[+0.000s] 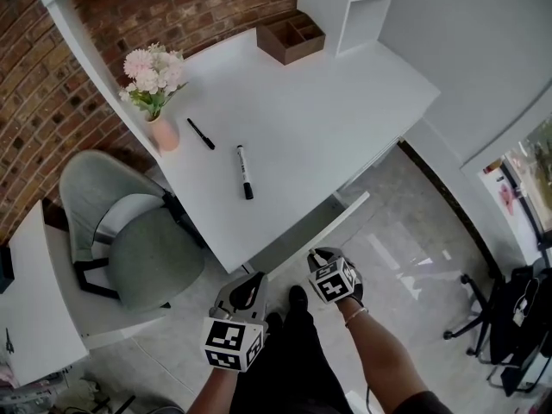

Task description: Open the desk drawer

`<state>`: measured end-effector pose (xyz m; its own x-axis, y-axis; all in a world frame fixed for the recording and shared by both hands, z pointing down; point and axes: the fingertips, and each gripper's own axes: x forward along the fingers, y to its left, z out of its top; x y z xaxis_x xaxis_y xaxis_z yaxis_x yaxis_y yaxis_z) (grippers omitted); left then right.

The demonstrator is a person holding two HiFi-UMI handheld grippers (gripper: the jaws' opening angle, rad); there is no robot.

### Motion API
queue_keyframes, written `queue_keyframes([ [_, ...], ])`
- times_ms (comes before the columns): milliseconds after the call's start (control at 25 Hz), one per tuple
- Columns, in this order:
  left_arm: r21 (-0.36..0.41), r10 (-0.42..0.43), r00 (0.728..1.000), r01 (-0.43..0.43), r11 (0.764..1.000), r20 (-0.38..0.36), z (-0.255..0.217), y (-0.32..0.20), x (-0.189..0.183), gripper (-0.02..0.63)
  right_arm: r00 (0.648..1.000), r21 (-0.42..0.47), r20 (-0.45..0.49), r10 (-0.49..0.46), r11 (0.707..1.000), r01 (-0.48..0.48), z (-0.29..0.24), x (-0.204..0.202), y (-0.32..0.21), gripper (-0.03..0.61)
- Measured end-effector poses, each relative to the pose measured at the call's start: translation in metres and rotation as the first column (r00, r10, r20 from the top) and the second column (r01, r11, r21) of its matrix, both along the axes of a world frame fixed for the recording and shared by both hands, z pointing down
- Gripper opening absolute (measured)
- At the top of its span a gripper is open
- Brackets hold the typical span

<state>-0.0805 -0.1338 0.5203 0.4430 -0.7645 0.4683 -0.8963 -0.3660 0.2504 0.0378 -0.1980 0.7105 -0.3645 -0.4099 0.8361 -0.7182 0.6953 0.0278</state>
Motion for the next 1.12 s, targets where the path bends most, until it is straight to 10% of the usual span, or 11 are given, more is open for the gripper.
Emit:
queue_keyframes([
  [1120, 0.0, 0.083, 0.997, -0.083, 0.997, -0.002, 0.002, 0.033, 0.02, 0.011, 0.991, 0.026, -0.01, 0.136, 0.99, -0.136, -0.001, 0.041, 0.043, 0.072],
])
